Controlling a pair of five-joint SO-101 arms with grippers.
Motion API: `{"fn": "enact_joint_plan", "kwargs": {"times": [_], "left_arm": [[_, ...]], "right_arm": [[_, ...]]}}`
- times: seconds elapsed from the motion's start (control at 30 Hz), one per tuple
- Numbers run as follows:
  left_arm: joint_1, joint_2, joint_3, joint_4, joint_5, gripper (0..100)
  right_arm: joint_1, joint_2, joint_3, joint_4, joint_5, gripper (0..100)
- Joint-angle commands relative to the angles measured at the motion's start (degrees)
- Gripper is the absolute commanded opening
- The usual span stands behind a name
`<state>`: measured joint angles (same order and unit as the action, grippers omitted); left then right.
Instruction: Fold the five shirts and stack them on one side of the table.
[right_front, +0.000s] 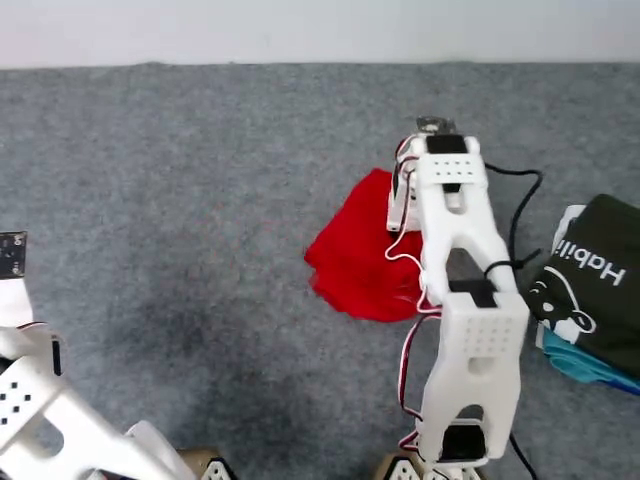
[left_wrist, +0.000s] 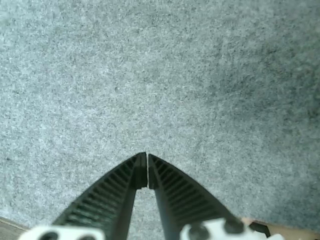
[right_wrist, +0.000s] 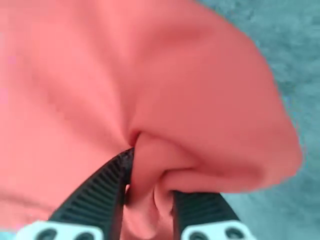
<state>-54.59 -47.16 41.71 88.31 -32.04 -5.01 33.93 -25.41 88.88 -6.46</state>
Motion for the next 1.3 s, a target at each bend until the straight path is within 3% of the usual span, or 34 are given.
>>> {"fn": "enact_joint_plan", "kwargs": {"times": [0.0, 0.2, 0.57, 0.9, 1.27], "left_arm": [[0.4, -1.1, -0.3, -0.6, -0.4, 1], [0.4, -1.1, -0.3, -0.8, -0.4, 1], [0.4, -1.1, -0.3, -0.5, -0.2, 1], [0.4, -1.1, -0.2, -0.5, -0.2, 1], [0.4, -1.1, -0.2, -0.4, -0.2, 1]], "right_arm": [[1.8, -9.8, -1.0, 5.4, 6.4, 0.9], [5.6, -22.3, -0.9, 13.7, 14.2, 0.9], [19.3, -42.2, 0.6, 13.9, 27.5, 0.9], [35.6, -33.0, 0.7, 2.9, 40.1, 0.9], [46.0, -18.9, 0.6, -7.3, 47.7, 1.1]]}}
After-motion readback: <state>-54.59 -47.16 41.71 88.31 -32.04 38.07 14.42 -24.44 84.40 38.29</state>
